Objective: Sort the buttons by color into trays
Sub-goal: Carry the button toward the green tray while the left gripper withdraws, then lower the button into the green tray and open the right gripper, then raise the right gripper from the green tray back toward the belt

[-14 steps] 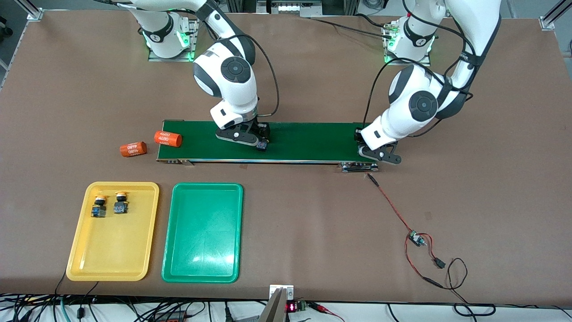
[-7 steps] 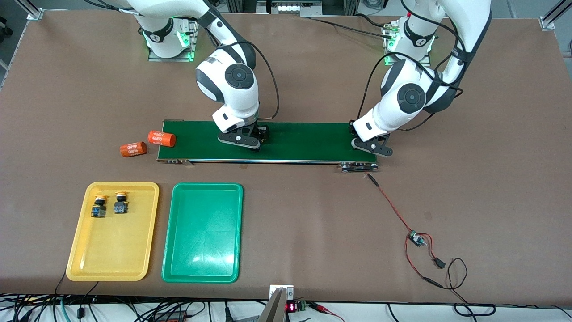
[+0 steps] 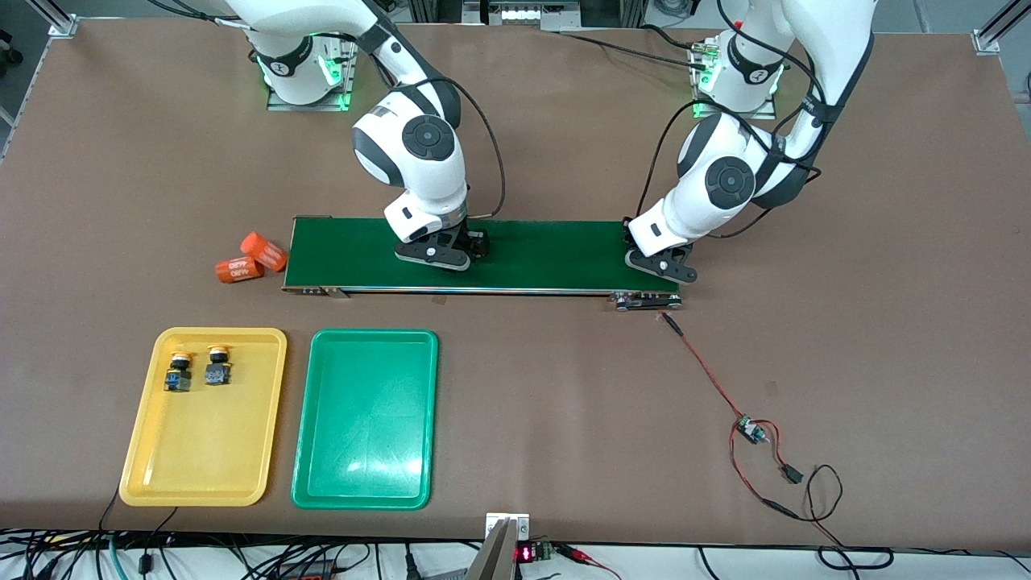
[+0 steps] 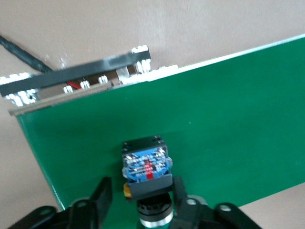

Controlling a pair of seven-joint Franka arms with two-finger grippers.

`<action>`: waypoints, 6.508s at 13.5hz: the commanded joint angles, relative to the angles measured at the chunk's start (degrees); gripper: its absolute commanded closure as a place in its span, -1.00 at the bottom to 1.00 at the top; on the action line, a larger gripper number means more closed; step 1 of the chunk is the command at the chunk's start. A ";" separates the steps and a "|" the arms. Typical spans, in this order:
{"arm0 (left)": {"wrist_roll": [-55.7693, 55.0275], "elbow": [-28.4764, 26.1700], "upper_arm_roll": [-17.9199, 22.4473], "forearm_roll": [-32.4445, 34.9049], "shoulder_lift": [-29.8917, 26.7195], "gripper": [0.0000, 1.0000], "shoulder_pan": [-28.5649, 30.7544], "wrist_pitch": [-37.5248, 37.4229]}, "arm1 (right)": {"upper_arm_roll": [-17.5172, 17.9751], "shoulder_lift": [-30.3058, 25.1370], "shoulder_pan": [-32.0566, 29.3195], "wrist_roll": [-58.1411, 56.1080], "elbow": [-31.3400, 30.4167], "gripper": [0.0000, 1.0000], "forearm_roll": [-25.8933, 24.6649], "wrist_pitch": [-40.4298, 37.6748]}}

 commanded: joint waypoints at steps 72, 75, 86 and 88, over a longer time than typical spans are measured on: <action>6.09 37.03 25.58 6.26 -16.93 -1.00 3.58 -49.69 | -7.55 -2.00 -16.98 -56.05 21.49 -1.00 10.05 -22.08; 6.10 37.03 25.58 6.35 -16.84 -1.00 3.58 -49.17 | -7.55 -5.61 -17.95 -54.38 21.49 -1.00 10.06 -29.03; 6.10 36.94 25.94 6.26 -16.67 -1.00 3.67 -49.07 | -6.68 -21.95 -17.87 -44.98 1.21 -1.00 14.37 -27.32; 6.10 36.94 26.02 6.26 -16.67 -1.00 3.67 -49.07 | -3.87 -24.59 -18.04 -41.30 -4.24 -1.00 14.37 -22.83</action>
